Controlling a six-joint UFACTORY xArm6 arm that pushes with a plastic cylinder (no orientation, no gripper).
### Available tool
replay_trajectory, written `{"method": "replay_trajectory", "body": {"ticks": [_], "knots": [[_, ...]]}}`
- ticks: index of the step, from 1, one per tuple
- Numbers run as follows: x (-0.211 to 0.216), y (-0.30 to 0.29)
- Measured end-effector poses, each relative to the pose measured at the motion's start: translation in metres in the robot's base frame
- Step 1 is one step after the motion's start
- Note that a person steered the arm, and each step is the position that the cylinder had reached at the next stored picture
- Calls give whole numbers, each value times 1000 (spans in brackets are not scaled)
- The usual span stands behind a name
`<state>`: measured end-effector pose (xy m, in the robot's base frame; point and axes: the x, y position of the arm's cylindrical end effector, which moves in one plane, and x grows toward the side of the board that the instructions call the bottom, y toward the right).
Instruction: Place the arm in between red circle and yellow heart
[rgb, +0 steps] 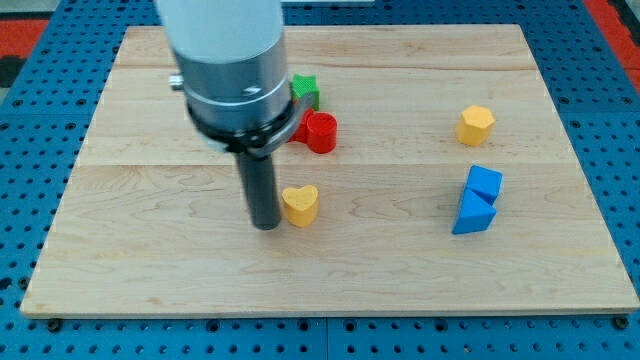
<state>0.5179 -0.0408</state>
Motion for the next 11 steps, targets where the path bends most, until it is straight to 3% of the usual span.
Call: {"method": "replay_trajectory", "body": {"ticks": [1,2,3,4,5,7,9,11], "knots": [[-22,97],[-82,112],[-104,101],[-95,149],[-92,122],[-102,188],[-113,102],[-115,77]]}}
